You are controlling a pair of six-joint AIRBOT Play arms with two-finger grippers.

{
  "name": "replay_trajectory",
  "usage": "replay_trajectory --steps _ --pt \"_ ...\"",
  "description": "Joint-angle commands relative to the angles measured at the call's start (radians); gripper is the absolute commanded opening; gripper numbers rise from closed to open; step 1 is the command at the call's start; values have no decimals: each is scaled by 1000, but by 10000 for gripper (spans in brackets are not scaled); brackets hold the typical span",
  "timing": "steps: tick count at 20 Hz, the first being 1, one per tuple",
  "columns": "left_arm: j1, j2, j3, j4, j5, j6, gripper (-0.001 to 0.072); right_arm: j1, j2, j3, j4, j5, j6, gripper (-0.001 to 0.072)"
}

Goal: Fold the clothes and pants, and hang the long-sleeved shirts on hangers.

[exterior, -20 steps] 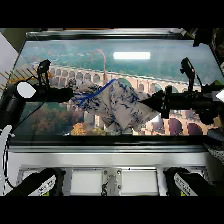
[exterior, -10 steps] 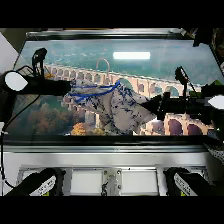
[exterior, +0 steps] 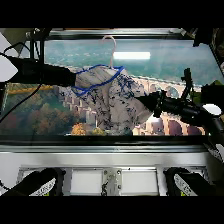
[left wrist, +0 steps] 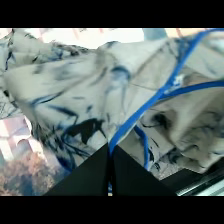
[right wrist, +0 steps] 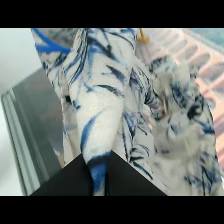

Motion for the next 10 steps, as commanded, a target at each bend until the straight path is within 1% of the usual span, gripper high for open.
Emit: replay_trajectory --steps 1,4,6,8,10 --pt "-93 0 78 33 -3 0 13 42 0 -7 100 -13 -54 10" --pt "-135 0 134 32 28 -5 14 83 0 -7 100 -14 -54 10" --pt "-164 0 147 32 51 -7 13 117 -1 -7 105 -41 -54 10" --pt "-192 -1 145 32 56 -7 13 151 -2 -2 139 -76 -59 10" --pt "-205 -2 145 32 57 -7 13 158 -2 14 159 -82 -65 10"
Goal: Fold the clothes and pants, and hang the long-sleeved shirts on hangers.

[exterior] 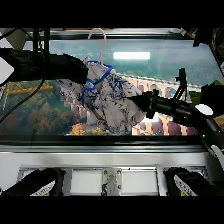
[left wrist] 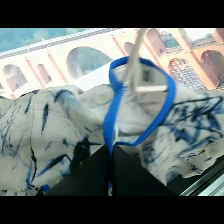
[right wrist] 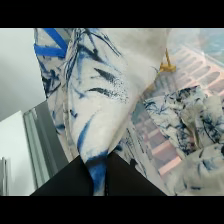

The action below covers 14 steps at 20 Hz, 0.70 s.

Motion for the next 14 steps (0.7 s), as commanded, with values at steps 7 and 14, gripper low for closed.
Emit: replay_trajectory --steps 7,14 --pt "-20 9 10 3 3 -1 449 27 0 23 43 -24 -11 11" --pt "170 142 6 2 -6 -38 516 27 0 23 43 -25 -11 14"
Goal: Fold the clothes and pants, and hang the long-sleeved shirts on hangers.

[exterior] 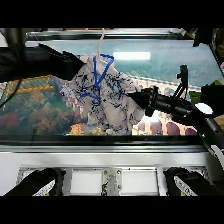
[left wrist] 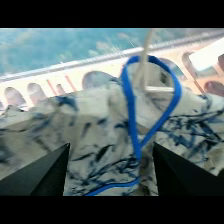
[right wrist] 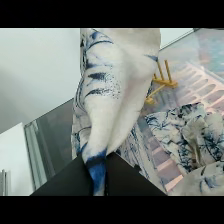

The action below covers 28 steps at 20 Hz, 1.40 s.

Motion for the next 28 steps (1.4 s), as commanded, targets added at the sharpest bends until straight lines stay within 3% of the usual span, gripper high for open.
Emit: replay_trajectory --steps 1,3,4,5,6,11,18,28 --pt "106 61 -2 -1 -25 -32 516 1 0 1 2 1 0 14" --pt "151 79 -2 -2 -45 -32 508 1 -1 1 7 0 0 20" --pt "163 82 -2 -2 -56 -32 353 1 -1 1 19 0 0 18" --pt "170 83 -2 -3 -67 -32 146 1 -1 1 51 -7 1 15" --pt "170 82 -2 -3 -76 -30 15 -2 1 2 96 -27 3 13" --pt "170 82 -2 -7 -63 -29 14 -76 41 119 26 -194 89 11" --pt "170 58 -20 -8 -60 -28 14 -384 43 397 -225 -193 334 10" --pt "170 59 -185 -9 76 -28 14 -858 41 673 -595 -258 686 10"
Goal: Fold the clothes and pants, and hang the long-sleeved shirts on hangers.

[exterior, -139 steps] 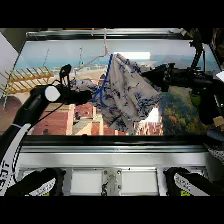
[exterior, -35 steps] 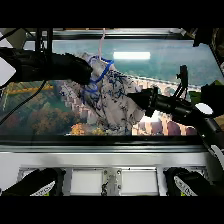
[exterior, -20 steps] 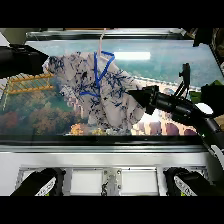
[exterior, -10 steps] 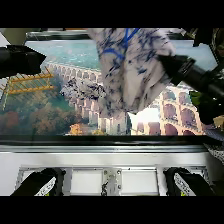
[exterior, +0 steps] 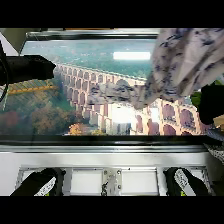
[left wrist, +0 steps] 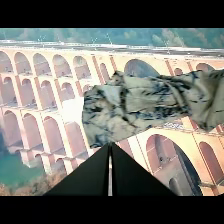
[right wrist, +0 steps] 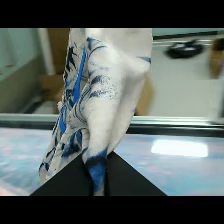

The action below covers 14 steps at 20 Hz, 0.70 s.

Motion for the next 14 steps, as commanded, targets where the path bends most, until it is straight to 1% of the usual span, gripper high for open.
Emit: replay_trajectory --steps 1,4,7,14 --pt "1 0 -41 0 71 0 14 -160 -5 97 -164 -60 156 10" --pt "1 -1 -61 1 116 1 14 -259 -32 188 -316 -88 306 10" --pt "1 -3 -61 2 124 1 14 -322 -78 295 -486 -110 454 10" --pt "1 -3 -61 2 135 1 14 -334 -209 574 -820 -124 745 10"
